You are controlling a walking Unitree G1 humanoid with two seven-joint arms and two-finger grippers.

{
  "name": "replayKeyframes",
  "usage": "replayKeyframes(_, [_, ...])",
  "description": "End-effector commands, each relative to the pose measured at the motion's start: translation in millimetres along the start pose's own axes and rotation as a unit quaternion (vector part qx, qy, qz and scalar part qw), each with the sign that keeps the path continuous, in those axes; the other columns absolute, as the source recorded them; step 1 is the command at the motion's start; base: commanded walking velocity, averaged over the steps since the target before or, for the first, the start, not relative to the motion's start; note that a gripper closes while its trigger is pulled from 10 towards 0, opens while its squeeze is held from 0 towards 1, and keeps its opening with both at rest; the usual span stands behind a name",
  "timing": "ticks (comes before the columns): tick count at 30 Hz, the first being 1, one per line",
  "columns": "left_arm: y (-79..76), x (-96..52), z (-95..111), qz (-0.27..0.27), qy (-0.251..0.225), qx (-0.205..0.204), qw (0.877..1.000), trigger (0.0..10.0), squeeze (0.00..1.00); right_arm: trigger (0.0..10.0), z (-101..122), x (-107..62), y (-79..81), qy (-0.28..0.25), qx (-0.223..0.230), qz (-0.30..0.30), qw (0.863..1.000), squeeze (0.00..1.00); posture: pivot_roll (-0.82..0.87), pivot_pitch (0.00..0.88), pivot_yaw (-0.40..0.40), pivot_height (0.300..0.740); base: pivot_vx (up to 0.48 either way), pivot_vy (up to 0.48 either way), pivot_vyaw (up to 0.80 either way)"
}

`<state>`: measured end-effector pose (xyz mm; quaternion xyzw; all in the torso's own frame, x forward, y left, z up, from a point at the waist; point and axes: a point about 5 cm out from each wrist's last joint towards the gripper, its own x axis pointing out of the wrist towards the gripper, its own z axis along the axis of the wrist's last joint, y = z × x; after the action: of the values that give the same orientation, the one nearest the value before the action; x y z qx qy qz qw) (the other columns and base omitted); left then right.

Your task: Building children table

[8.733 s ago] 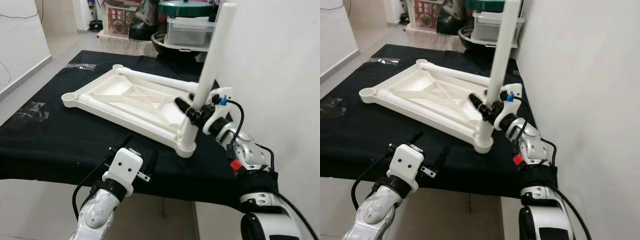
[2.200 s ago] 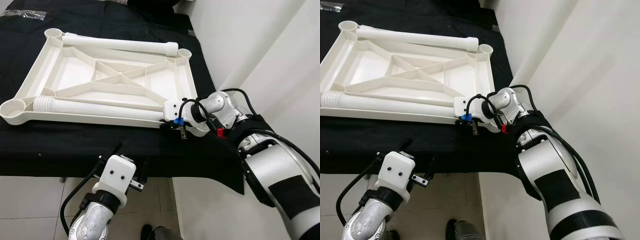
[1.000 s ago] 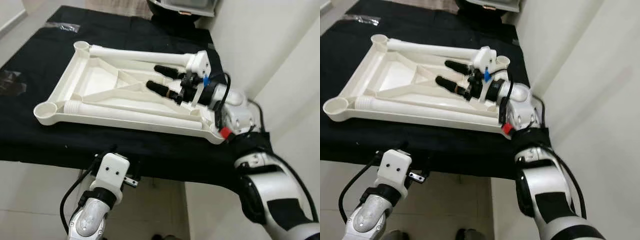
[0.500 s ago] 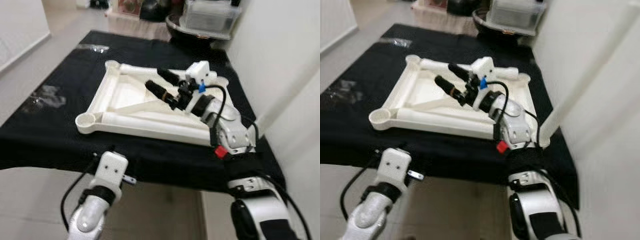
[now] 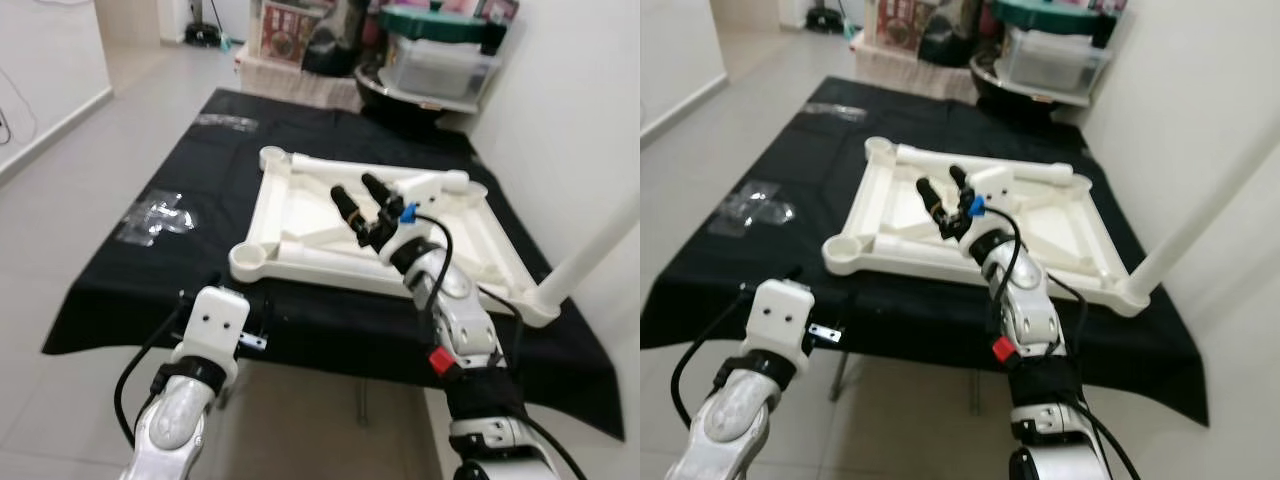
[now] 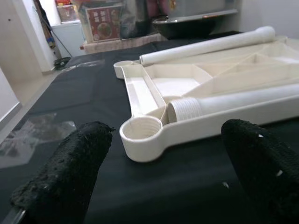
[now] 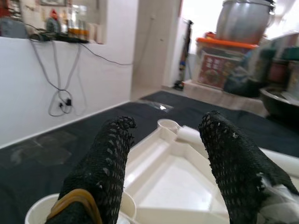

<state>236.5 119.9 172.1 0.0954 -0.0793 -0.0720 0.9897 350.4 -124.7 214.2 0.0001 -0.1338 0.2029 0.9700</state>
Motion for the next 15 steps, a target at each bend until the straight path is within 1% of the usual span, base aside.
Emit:
replayKeyframes(1, [2.3, 3.8, 6.1, 0.009, -0.002, -0.016, 1.0, 10.0, 0.0, 10.0, -3.5, -7.7, -11.2, 0.012, -0.006, -0.031, 0.999, 0.0, 0.09, 0.074, -0.138, 0.74, 0.0, 0.0, 0.0])
replayKeyframes(2, [2.3, 3.8, 6.1, 0.009, -0.002, -0.016, 1.0, 10.0, 0.0, 10.0, -3.5, -7.7, -11.2, 0.012, -0.006, -0.031, 0.999, 0.0, 0.09, 0.074, -0.138, 0.74, 0.0, 0.0, 0.0])
replayKeyframes(3, [7.9, 10.6, 10.2, 0.013, -0.005, -0.022, 1.0, 10.0, 0.0, 10.0, -4.4, -8.6, -12.8, 0.012, -0.005, -0.046, 0.999, 0.0, 0.1, 0.077, -0.135, 0.74, 0.0, 0.0, 0.0])
replayKeyframes(4, [7.9, 10.6, 10.2, 0.013, -0.005, -0.022, 1.0, 10.0, 0.0, 10.0, -4.4, -8.6, -12.8, 0.012, -0.005, -0.046, 0.999, 0.0, 0.1, 0.077, -0.135, 0.74, 0.0, 0.0, 0.0])
replayKeyframes(5, [14.8, 18.2, 13.2, 0.017, -0.006, -0.021, 1.0, 10.0, 0.0, 10.0, -4.0, -9.1, -14.3, 0.009, -0.006, -0.065, 0.998, 0.0, 0.11, 0.083, -0.129, 0.74, 0.0, 0.0, 0.0])
replayKeyframes(7, [14.8, 18.2, 13.2, 0.017, -0.006, -0.021, 1.0, 10.0, 0.0, 10.0, -4.0, -9.1, -14.3, 0.009, -0.006, -0.065, 0.998, 0.0, 0.11, 0.083, -0.129, 0.74, 0.0, 0.0, 0.0])
replayKeyframes(8, [23.5, 25.3, 15.4, 0.023, -0.007, -0.01, 1.0, 10.0, 0.0, 10.0, -3.7, -9.9, -15.2, 0.005, -0.006, -0.083, 0.997, 0.0, 0.1, 0.085, -0.123, 0.74, 0.0, 0.0, 0.0])
replayKeyframes(9, [23.5, 25.3, 15.4, 0.023, -0.007, -0.01, 1.0, 10.0, 0.0, 10.0, -3.7, -9.9, -15.2, 0.005, -0.006, -0.083, 0.997, 0.0, 0.1, 0.085, -0.123, 0.74, 0.0, 0.0, 0.0])
replayKeyframes(10, [31.6, 30.4, 17.4, 0.031, -0.006, -0.008, 0.999, 10.0, 0.0, 10.0, -3.5, -11.0, -14.2, 0.003, -0.005, -0.094, 0.996, 0.0, 0.1, 0.092, -0.12, 0.74, 0.0, 0.0, 0.0])
replayKeyframes(12, [31.6, 30.4, 17.4, 0.031, -0.006, -0.008, 0.999, 10.0, 0.0, 10.0, -3.5, -11.0, -14.2, 0.003, -0.005, -0.094, 0.996, 0.0, 0.1, 0.092, -0.12, 0.74, 0.0, 0.0, 0.0])
replayKeyframes(13, [42.7, 36.5, 20.0, 0.037, -0.006, 0.009, 0.999, 10.0, 0.0, 10.0, -4.2, -13.3, -10.2, 0.002, 0.003, -0.101, 0.995, 0.0, 0.11, 0.098, -0.112, 0.74, 0.0, 0.0, 0.0])
replayKeyframes(15, [42.7, 36.5, 20.0, 0.037, -0.006, 0.009, 0.999, 10.0, 0.0, 10.0, -4.2, -13.3, -10.2, 0.002, 0.003, -0.101, 0.995, 0.0, 0.11, 0.098, -0.112, 0.74, 0.0, 0.0, 0.0])
